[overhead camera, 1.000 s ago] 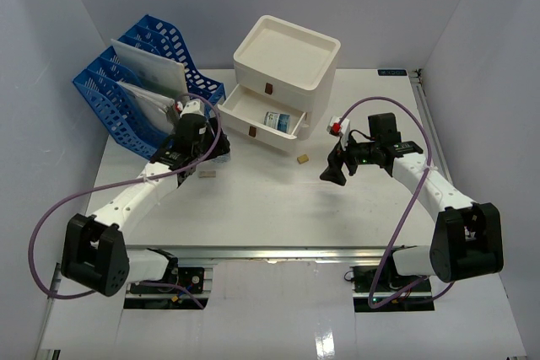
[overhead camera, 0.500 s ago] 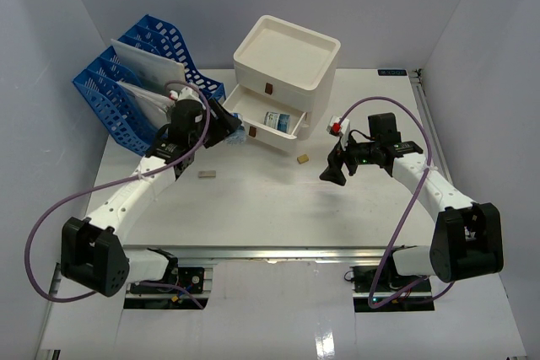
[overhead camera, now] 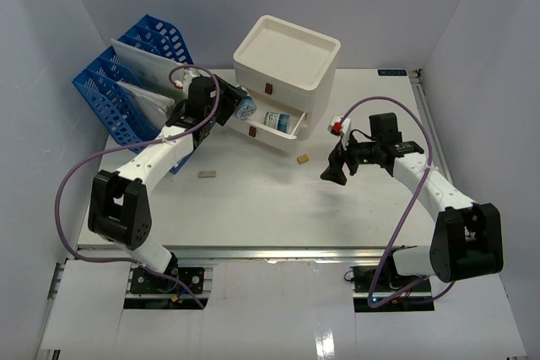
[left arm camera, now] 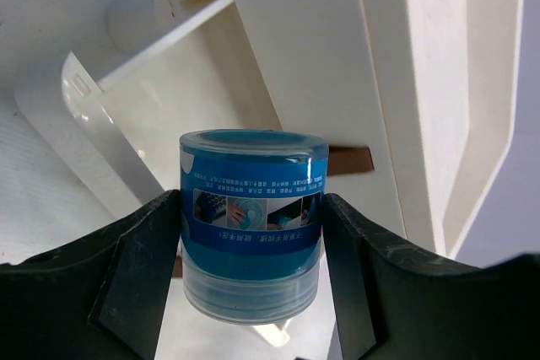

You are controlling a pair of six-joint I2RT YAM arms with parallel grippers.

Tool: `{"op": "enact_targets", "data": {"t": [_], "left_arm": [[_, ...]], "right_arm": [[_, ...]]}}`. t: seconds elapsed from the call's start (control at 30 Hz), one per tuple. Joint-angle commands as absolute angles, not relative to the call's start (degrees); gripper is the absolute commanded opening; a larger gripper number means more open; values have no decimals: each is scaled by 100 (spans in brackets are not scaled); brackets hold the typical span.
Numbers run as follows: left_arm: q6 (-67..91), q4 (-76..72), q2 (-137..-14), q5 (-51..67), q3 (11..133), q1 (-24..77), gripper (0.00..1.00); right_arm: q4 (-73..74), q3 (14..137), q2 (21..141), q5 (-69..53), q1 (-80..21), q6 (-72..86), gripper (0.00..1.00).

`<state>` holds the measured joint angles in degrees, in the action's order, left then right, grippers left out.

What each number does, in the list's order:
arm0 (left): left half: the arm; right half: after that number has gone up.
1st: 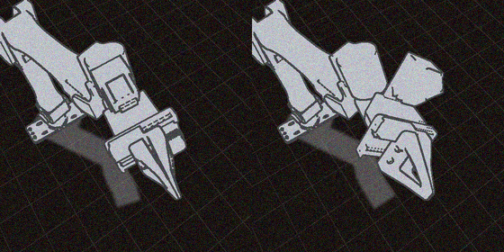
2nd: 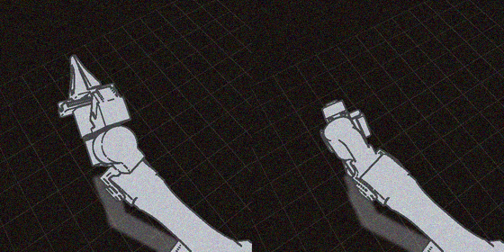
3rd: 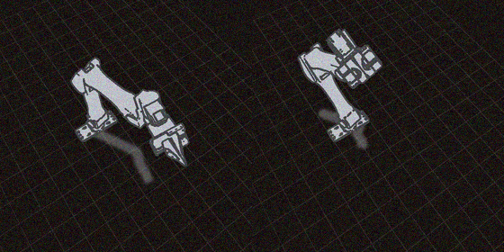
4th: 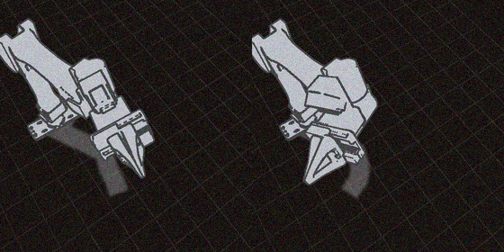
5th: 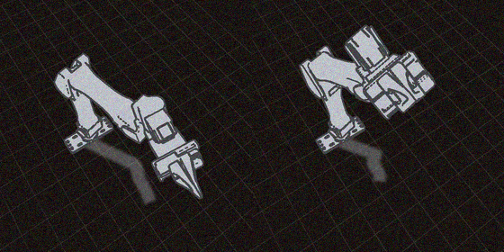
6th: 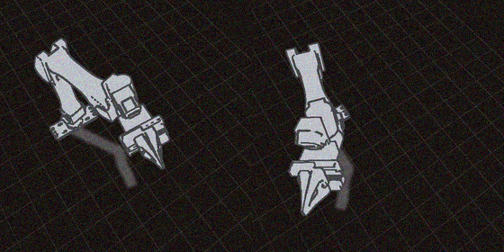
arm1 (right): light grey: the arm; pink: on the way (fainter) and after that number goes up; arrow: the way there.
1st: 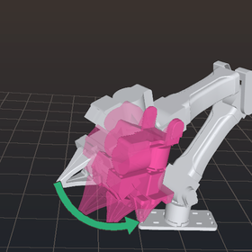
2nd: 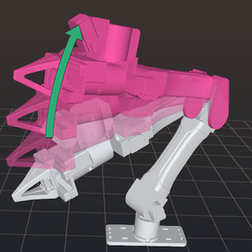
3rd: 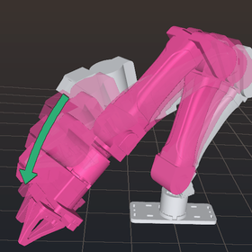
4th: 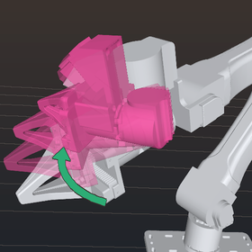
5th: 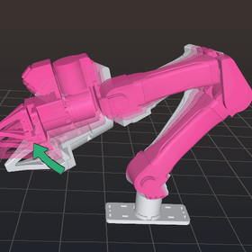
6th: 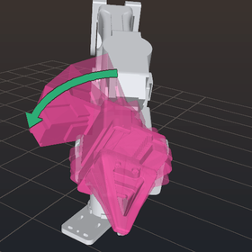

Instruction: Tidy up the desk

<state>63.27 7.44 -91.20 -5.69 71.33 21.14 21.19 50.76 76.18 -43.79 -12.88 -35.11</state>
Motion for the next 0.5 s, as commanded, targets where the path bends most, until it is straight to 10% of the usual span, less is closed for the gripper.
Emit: {"op": "enact_targets", "data": {"t": [0.0,0.2,0.47], "left_arm": [[6944,492,-9321,-807,7569,2092,8],[6919,228,-9575,-577,7529,2092,54],[6728,79,-9510,-505,7479,2092,72]], "right_arm": [[2075,5072,7427,-4535,-1239,-3595,87],[2101,5073,7402,-4562,-1206,-3619,87],[2116,5065,7392,-4603,-1162,-3621,87]]}}
